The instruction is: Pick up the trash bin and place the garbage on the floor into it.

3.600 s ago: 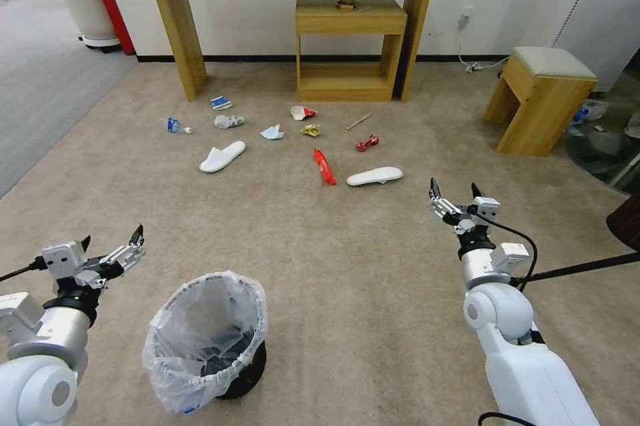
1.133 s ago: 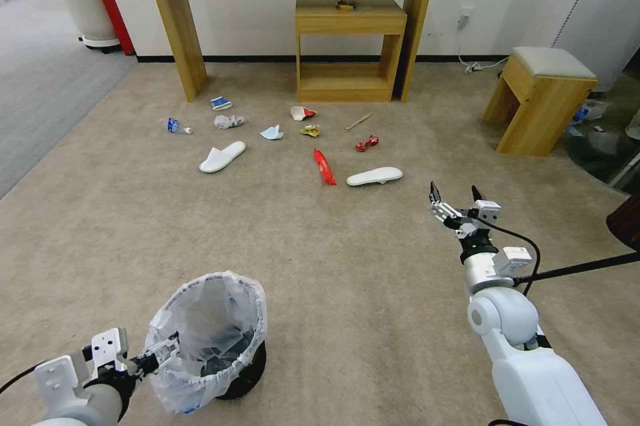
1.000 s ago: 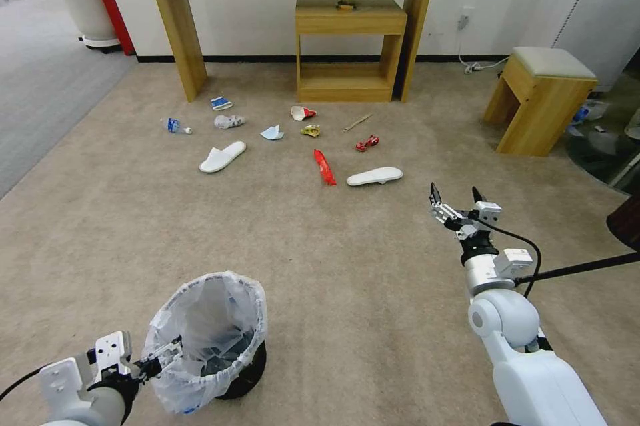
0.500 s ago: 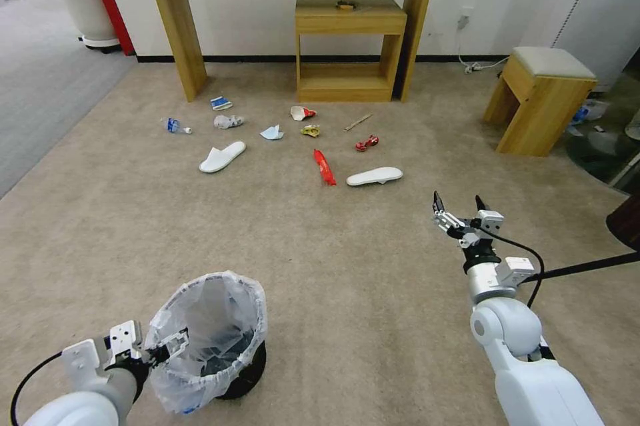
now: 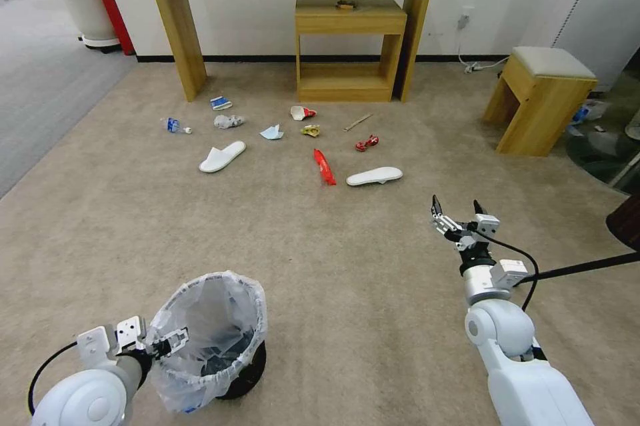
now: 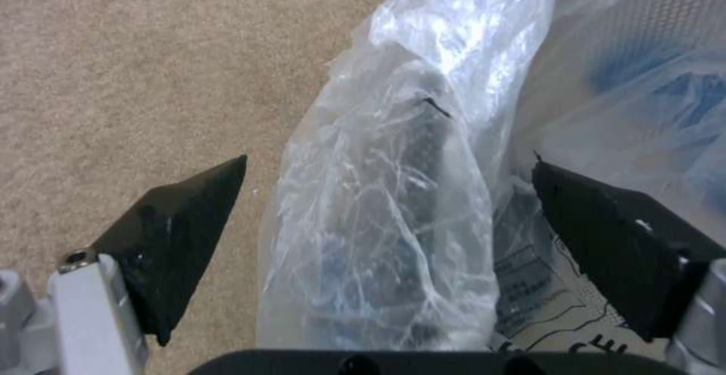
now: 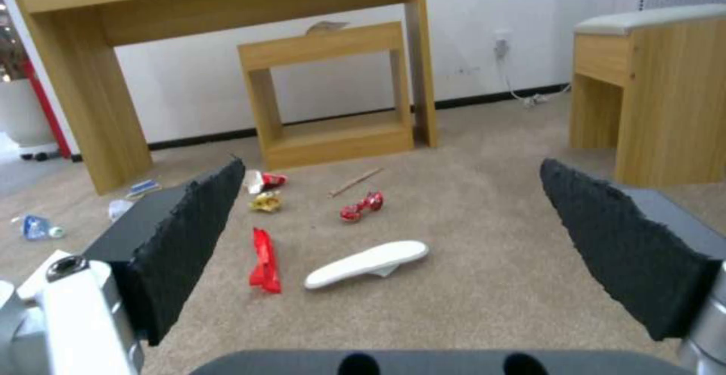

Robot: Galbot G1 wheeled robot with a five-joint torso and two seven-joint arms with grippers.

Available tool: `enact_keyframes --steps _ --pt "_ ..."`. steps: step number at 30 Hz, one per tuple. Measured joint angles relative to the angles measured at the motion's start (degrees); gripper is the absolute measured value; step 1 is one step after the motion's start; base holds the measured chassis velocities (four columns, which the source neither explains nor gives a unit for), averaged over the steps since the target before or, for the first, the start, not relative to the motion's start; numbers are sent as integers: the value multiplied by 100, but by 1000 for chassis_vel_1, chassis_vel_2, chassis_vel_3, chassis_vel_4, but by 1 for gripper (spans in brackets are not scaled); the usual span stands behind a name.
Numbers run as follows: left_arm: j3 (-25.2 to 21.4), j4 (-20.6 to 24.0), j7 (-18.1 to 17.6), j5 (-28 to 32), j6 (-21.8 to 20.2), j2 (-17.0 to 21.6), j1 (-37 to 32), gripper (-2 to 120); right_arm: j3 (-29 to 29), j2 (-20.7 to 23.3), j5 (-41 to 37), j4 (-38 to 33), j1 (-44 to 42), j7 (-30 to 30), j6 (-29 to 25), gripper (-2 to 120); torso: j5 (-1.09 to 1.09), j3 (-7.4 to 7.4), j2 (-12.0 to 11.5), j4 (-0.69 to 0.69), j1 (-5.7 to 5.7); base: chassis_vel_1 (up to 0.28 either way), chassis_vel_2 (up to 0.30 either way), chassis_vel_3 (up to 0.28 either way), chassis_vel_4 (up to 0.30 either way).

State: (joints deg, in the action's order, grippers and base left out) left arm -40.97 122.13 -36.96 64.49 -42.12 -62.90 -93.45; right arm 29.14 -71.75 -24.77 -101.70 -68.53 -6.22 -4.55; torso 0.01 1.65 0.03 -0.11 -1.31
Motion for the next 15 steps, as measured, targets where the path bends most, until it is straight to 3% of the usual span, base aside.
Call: enact_keyframes --steps 15 --pt "197 -108 -162 148 22 49 144 96 9 -77 70 117 8 -1 -74 100 3 -1 0 1 0 0 0 0 0"
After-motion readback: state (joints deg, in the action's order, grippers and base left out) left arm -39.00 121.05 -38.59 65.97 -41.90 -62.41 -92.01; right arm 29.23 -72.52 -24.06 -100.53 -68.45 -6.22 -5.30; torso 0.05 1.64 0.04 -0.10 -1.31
